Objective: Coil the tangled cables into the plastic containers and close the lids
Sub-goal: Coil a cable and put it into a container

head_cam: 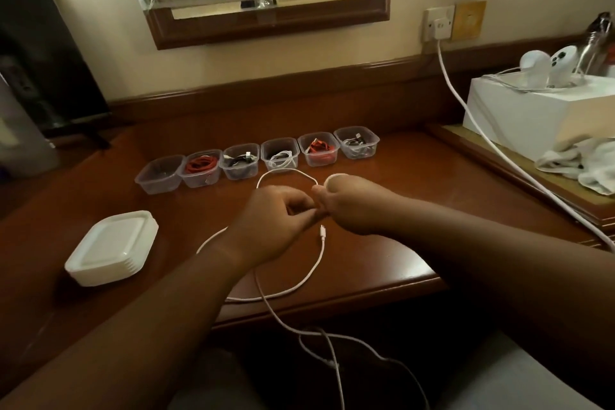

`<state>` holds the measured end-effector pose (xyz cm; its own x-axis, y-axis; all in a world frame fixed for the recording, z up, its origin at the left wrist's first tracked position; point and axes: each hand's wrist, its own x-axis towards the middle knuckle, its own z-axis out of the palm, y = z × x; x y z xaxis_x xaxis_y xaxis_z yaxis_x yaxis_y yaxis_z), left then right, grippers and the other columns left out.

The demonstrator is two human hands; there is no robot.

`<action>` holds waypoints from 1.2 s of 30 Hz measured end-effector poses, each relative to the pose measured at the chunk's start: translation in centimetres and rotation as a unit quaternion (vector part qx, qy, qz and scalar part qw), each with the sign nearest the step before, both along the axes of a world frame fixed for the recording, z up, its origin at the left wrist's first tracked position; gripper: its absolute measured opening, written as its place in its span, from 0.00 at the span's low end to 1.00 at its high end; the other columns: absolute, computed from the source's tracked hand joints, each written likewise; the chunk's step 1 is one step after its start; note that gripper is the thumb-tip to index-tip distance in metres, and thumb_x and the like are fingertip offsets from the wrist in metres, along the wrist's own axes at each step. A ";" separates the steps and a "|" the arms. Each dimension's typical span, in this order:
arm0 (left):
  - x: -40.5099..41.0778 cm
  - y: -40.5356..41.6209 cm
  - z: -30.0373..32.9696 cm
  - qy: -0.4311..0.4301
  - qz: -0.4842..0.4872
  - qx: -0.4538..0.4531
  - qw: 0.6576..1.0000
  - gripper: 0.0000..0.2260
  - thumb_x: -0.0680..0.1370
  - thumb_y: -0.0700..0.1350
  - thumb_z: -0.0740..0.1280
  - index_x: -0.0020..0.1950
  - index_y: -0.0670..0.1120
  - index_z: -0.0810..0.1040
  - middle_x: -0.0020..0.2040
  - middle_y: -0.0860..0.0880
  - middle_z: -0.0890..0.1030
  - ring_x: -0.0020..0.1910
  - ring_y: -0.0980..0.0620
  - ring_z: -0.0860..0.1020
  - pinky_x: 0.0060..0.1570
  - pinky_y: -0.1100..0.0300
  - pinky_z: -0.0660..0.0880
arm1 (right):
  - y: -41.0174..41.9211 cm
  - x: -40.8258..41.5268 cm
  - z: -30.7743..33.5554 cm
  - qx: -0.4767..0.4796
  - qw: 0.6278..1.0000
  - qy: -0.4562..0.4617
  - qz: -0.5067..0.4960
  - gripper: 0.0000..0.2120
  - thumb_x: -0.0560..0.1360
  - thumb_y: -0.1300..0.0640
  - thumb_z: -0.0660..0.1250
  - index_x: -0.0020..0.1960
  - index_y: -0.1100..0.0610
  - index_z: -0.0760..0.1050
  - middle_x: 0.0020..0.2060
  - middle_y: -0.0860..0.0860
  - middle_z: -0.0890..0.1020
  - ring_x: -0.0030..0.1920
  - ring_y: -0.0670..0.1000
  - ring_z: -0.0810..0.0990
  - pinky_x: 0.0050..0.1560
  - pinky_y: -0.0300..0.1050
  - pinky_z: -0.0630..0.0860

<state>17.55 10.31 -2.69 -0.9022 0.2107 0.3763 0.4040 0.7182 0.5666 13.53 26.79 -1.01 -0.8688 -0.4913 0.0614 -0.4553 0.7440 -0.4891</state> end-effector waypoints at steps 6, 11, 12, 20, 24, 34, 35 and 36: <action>-0.2 0.4 -0.8 -0.073 -0.004 0.241 0.968 0.11 0.72 0.47 0.76 0.37 0.44 0.77 0.28 0.53 0.73 0.26 0.57 0.69 0.27 0.64 0.68 | 1.5 0.0 0.1 -0.236 0.820 -0.511 0.106 0.32 0.79 0.31 0.46 0.32 0.54 0.67 0.21 0.48 0.62 0.21 0.47 0.56 0.24 0.37 0.52; 0.7 2.4 -1.7 -0.202 0.005 0.465 0.862 0.17 0.78 0.57 0.64 0.33 0.50 0.77 0.28 0.49 0.64 0.25 0.54 0.58 0.31 0.56 0.50 | 1.5 0.9 1.6 -0.585 0.534 -0.557 0.249 0.20 0.82 0.47 0.49 0.37 0.55 0.67 0.25 0.49 0.67 0.24 0.48 0.66 0.27 0.42 0.64; 0.9 2.7 -1.7 -0.233 0.006 0.469 0.852 0.16 0.80 0.54 0.62 0.37 0.48 0.78 0.28 0.49 0.65 0.25 0.54 0.58 0.32 0.56 0.50 | 1.2 1.0 2.1 -0.635 0.532 -0.513 0.224 0.18 0.82 0.48 0.49 0.38 0.55 0.68 0.27 0.49 0.67 0.26 0.48 0.67 0.30 0.42 0.65; 1.7 2.6 -1.4 -0.221 -0.001 0.309 0.925 0.09 0.84 0.43 0.60 0.56 0.45 0.80 0.28 0.51 0.70 0.24 0.56 0.64 0.25 0.63 0.61 | -0.2 -1.2 1.9 -0.234 0.961 0.148 -0.012 0.10 0.84 0.57 0.55 0.44 0.53 0.69 0.33 0.45 0.71 0.31 0.41 0.69 0.33 0.37 0.64; 1.4 0.7 -0.9 -0.094 -0.017 0.065 0.993 0.07 0.81 0.43 0.67 0.44 0.53 0.80 0.28 0.64 0.78 0.29 0.65 0.75 0.31 0.73 0.67 | -0.8 -0.3 0.2 0.132 0.983 0.120 0.043 0.13 0.85 0.51 0.54 0.43 0.52 0.69 0.40 0.49 0.73 0.43 0.50 0.76 0.41 0.41 0.69; 2.0 0.1 -1.2 -0.193 -0.033 0.325 0.925 0.23 0.72 0.63 0.63 0.33 0.44 0.71 0.25 0.49 0.62 0.23 0.53 0.58 0.27 0.59 0.54 | 1.6 0.2 0.9 -0.466 0.565 -0.621 0.278 0.22 0.82 0.45 0.49 0.34 0.55 0.67 0.23 0.49 0.68 0.21 0.48 0.62 0.24 0.40 0.61; 2.2 0.5 -1.3 -0.206 -0.037 0.352 0.912 0.22 0.74 0.61 0.61 0.34 0.44 0.71 0.25 0.49 0.62 0.23 0.53 0.58 0.27 0.59 0.54 | 1.5 0.4 1.5 -0.536 0.523 -0.600 0.283 0.19 0.82 0.48 0.49 0.37 0.55 0.67 0.25 0.50 0.70 0.24 0.49 0.66 0.27 0.42 0.63; 2.4 1.1 -1.2 -0.219 -0.043 0.366 0.903 0.20 0.77 0.59 0.60 0.35 0.43 0.71 0.25 0.49 0.62 0.24 0.53 0.59 0.27 0.59 0.54 | 1.2 0.5 2.2 -0.601 0.503 -0.562 0.265 0.17 0.82 0.49 0.50 0.40 0.55 0.67 0.27 0.50 0.69 0.26 0.49 0.67 0.29 0.42 0.64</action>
